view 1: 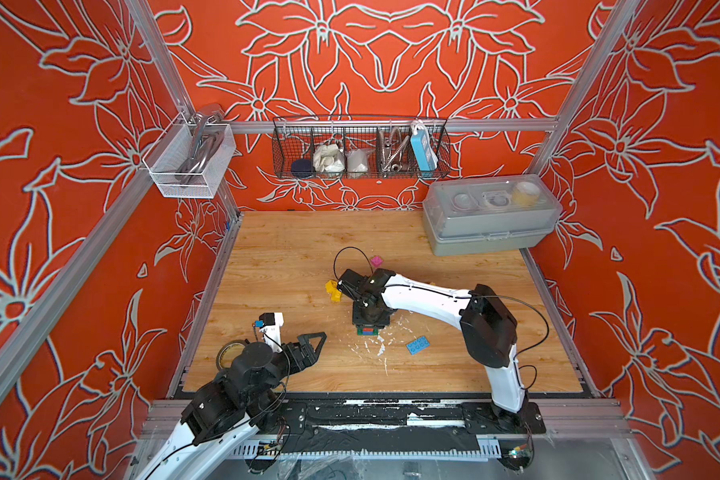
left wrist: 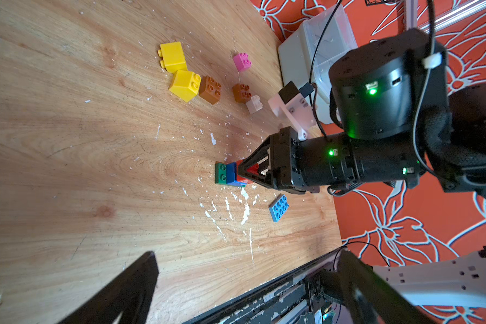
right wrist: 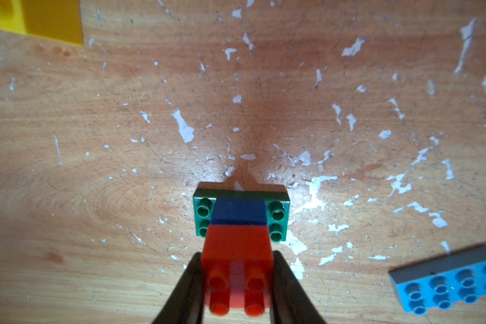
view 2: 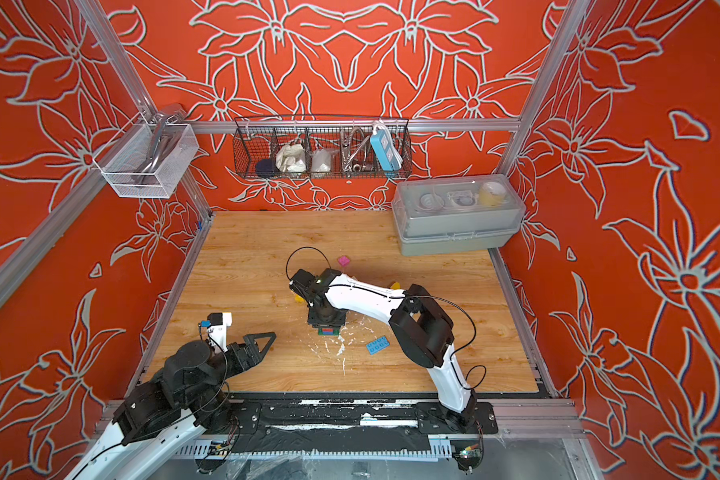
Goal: Assemble the number 1 with lego
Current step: Assemble the lego brick with the lego brick.
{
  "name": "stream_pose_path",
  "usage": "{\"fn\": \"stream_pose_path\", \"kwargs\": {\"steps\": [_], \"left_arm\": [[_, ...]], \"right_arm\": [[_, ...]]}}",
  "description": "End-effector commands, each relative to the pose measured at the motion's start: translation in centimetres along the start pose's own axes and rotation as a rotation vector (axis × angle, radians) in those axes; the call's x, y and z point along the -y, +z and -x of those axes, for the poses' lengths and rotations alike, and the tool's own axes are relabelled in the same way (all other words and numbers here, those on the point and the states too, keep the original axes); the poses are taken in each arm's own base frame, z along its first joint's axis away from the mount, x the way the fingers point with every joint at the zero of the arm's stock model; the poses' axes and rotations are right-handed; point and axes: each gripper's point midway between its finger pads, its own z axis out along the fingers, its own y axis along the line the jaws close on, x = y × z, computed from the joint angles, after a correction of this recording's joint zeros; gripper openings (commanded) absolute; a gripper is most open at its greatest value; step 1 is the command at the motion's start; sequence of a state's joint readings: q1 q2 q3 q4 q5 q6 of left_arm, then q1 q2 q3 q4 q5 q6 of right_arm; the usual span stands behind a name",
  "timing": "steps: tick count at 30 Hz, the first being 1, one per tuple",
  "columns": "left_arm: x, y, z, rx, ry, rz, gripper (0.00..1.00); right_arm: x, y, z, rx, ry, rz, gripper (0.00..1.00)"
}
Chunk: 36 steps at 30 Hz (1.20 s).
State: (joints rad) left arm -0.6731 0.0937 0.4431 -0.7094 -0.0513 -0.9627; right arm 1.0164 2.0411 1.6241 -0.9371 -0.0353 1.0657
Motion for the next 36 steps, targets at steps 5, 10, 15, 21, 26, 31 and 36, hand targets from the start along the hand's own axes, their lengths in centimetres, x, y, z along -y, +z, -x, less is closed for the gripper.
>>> {"fn": "stream_pose_path", "kwargs": {"steps": [5, 10, 15, 21, 26, 31, 36], "left_arm": [[-0.3, 0.0, 0.3, 0.021, 0.0, 0.006, 1.0], [-0.3, 0.0, 0.3, 0.024, -0.002, 0.005, 1.0], [-0.4, 0.0, 0.3, 0.023, -0.002, 0.006, 1.0], [-0.4, -0.1, 0.3, 0.026, -0.004, 0.004, 1.0], [-0.5, -0.2, 0.3, 0.029, -0.004, 0.005, 1.0], [-0.5, -0.2, 0.3, 0.031, -0.005, 0.005, 1.0], [-0.5, -0.2, 0.3, 0.029, -0.005, 0.008, 1.0]], "right_arm": [[2.0, 2.5, -1.0, -0.095, -0.06, -0.115, 0.04], [2.3, 3.4, -0.8, -0.113, -0.091, -0.149, 0.04], [2.7, 3.7, -0.8, -0.125, -0.101, -0.185, 0.03], [3.2, 4.5, -0.5, -0.133, -0.127, -0.24, 0.03], [3.4, 5.7, -0.8, -0.152, -0.14, -0.253, 0.01], [3.6, 6.6, -1.2, -0.16, -0.131, -0.247, 0.0], [2.8, 7.6, -1.5, -0.151, -0.104, -0.174, 0.0]]}}
